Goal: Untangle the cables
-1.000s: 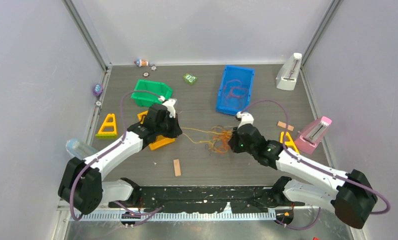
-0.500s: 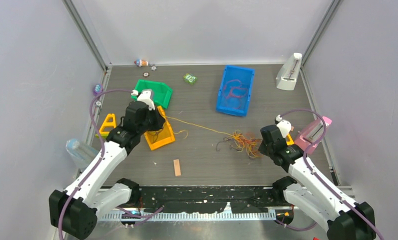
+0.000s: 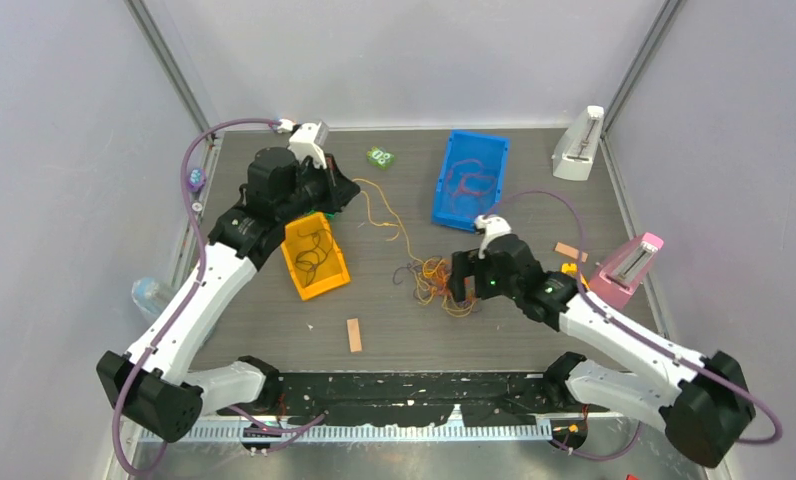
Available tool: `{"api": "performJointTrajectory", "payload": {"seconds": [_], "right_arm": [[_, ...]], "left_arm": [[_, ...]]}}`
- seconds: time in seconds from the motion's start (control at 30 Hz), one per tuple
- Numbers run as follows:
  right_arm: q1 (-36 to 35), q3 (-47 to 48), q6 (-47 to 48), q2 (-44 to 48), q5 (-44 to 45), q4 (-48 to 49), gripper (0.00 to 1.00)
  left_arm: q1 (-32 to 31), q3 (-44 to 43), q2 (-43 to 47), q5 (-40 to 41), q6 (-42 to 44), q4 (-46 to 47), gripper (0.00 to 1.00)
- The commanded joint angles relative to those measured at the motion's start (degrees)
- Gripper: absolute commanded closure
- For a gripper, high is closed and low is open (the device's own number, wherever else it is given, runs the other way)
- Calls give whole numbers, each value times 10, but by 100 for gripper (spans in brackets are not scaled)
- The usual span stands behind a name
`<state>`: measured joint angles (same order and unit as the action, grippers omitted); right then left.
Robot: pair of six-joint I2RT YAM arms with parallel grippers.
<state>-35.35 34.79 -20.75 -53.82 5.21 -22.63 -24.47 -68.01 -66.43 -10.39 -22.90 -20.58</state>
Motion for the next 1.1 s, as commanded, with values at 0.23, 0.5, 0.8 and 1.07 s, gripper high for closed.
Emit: {"api": "performJointTrajectory", "payload": {"seconds": [0.23, 0.5, 0.8, 1.07], "right_arm": [[-114, 96, 25, -254, 90, 274, 10], [-113, 74, -150, -323, 267, 129, 58], [-2, -69, -205, -51, 275, 34, 65], [58, -66, -126, 103, 186, 38, 88]], "left_arm": [[-6, -143, -36, -34, 7, -29, 100], [126, -296, -72, -17, -48, -58, 100], [242, -364, -136, -29, -98, -63, 100], [256, -358, -182, -82, -98, -49, 100]]}}
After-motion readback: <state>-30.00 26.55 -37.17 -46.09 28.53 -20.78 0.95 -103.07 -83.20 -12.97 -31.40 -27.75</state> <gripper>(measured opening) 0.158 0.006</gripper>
